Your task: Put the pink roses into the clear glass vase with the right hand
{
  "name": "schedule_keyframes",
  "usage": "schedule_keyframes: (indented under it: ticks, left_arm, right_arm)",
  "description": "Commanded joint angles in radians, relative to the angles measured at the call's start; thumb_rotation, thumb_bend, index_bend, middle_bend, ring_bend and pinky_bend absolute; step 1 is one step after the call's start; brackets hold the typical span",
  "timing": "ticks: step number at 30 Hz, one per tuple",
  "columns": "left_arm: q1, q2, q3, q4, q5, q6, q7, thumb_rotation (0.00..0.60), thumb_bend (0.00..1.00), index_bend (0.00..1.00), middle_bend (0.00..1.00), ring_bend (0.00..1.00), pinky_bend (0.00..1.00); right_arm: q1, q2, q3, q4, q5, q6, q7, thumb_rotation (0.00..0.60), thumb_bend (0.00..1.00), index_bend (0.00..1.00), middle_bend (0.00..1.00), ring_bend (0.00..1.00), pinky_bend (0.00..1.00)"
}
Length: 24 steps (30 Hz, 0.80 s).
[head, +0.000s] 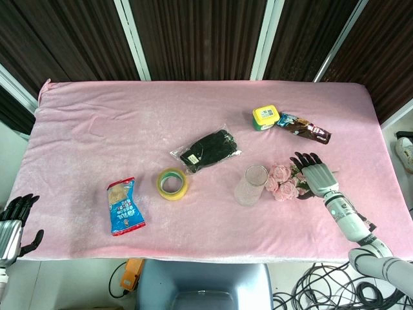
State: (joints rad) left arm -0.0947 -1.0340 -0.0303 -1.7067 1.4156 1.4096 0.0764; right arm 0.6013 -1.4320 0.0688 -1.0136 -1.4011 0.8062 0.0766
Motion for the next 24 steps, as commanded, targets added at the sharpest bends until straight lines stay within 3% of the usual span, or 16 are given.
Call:
schedule_keyframes:
  ticks: [1, 11, 19, 24]
  left_arm:
    - [-0.001, 0.000, 0.000, -0.001, -0.002, -0.003, 0.001, 0.600, 0.37, 0.13, 0.09, 0.07, 0.26]
    - [0.003, 0.004, 0.000, -0.004, -0.001, 0.003, -0.003, 0.600, 0.36, 0.13, 0.09, 0.07, 0.26]
    - [0.003, 0.006, 0.002, -0.002, 0.005, 0.003, -0.009, 0.600, 0.36, 0.13, 0.09, 0.07, 0.26]
    - [0.005, 0.010, 0.000, -0.003, 0.002, 0.005, -0.019, 0.600, 0.36, 0.13, 0.09, 0.07, 0.26]
  right_arm:
    - [0.002, -0.004, -0.003, 0.003, -0.003, 0.001, 0.007, 0.600, 0.14, 0.16, 0.13, 0.03, 0.14]
    - [0.007, -0.034, -0.004, 0.040, -0.002, 0.005, 0.034, 0.600, 0.14, 0.19, 0.15, 0.07, 0.18]
    - [0.026, -0.132, 0.005, 0.151, -0.016, 0.027, 0.070, 0.600, 0.14, 0.34, 0.35, 0.37, 0.45]
    - [0.026, -0.211, 0.005, 0.260, -0.032, 0.073, 0.083, 0.600, 0.18, 0.54, 0.50, 0.55, 0.62]
